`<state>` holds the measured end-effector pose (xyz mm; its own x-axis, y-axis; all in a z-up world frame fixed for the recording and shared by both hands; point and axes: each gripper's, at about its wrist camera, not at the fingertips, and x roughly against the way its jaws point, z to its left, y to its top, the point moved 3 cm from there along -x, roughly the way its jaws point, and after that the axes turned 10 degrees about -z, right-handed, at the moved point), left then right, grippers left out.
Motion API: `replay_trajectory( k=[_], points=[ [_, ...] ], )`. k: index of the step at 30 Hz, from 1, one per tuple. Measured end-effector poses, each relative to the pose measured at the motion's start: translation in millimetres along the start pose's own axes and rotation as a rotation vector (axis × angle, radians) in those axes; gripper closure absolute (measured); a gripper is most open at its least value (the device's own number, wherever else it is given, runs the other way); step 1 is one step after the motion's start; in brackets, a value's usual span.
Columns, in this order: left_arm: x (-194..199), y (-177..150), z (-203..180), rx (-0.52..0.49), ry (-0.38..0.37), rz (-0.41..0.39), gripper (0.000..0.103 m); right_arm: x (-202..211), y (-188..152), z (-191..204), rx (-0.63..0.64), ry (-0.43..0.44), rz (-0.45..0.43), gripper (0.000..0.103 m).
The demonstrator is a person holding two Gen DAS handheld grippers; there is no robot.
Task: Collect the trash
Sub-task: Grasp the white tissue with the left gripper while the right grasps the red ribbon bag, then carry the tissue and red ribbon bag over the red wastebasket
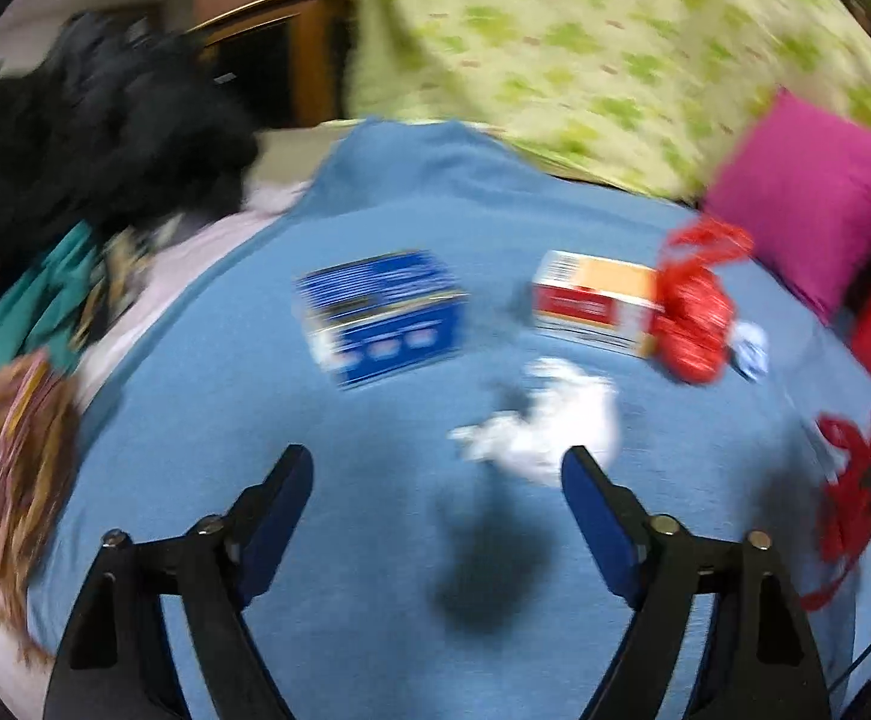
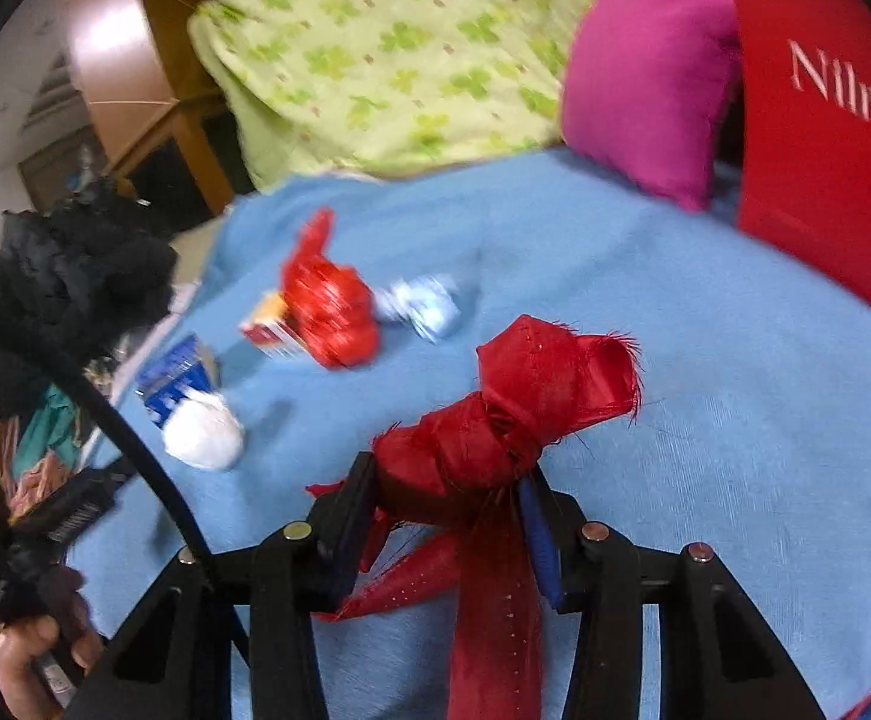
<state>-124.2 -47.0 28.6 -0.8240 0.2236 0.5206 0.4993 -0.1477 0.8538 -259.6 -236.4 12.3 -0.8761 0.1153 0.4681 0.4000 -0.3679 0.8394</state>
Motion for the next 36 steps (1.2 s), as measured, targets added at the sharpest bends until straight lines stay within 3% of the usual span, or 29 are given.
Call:
replay_trajectory(
  k=[5,8,9,10,11,17,28,36],
  points=[
    [-30,8,-40,-0.112,-0.024,0.026,0.016,-5,0,-6,-0.065,0.04,-0.005,0.055],
    [-57,3,-49,-0.135,-0.012,0.114,0.016,-10,1,-9,-0.093,0.049,-0.004,0.055],
    [-63,1,-51,-0.134,-0.022,0.143,0.028,-12,1,-9,-0.1,0.053,0.0,0.055],
    [-65,-2,-51,-0.122,-0.058,0.157,0.05,-14,0,-9,-0.104,0.055,0.001,0.055],
    [-62,-1,-53,-0.128,-0.075,0.155,0.061,-15,1,-9,-0.107,0.058,0.002,0.055],
    [-25,4,-45,-0.113,-0.099,0.097,0.062,-16,0,-8,-0.103,0.058,-0.005,0.055],
    [18,-9,-22,-0.098,-0.065,0.106,0.062,2,-2,2,-0.057,0.073,-0.046,0.055],
    [41,-3,-27,-0.12,-0.047,0.079,0.062,17,-1,-2,-0.082,0.098,-0.077,0.055]
  ],
)
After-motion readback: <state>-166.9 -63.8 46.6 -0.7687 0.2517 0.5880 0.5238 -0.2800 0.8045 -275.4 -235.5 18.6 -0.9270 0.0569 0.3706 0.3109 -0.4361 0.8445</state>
